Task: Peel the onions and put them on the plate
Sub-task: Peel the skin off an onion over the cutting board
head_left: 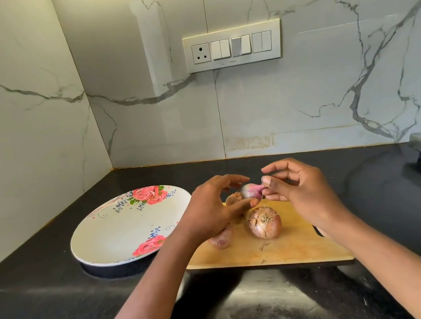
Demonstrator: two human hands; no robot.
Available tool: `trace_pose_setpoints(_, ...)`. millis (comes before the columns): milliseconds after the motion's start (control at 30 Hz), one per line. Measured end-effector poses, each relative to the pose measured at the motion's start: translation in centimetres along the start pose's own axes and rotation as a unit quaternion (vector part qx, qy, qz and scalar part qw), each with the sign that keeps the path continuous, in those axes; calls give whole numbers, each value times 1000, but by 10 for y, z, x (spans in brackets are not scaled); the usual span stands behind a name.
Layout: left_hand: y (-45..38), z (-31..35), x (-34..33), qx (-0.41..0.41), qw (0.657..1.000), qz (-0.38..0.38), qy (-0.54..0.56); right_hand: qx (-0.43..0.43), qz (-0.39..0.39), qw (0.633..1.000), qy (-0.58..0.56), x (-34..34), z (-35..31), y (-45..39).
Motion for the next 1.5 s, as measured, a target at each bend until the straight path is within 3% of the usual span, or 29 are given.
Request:
trace_pose_setpoints(200,0,5,-1,-10,1000,14,-22,-1,-7,999,-52,0,-5,2)
trace_pose_setpoints(467,-3,-1,0,-5,1000,17,-19,-5,-41,999,25,-3,-2,2)
trace_pose_setpoints(1067,-4,-2,3,-25,999,16,19,-8,-41,999,-11,1,-3,0)
trace_pose_setpoints(1267,-2,7,4,-48,992,94,69,-2,-32,999,-37,5,-8,1)
trace_pose_setpoints(1367,-1,9,3,-45,989,107,95,15,-19,1000,-3,3,-7,1)
trace_pose_setpoints(1500,-1,11,3,-42,986,110,120,82,43,986,135,4,-5,0)
Point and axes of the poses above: each hand's wrist, its own y-axis away from the middle knuckle, its own x-axis out of the back of the hand, z = x × y, the point moved 1 cm from there along -y, towards the middle knuckle, and after that the axes turned 12 degrees about -x, right-handed, at the moved point
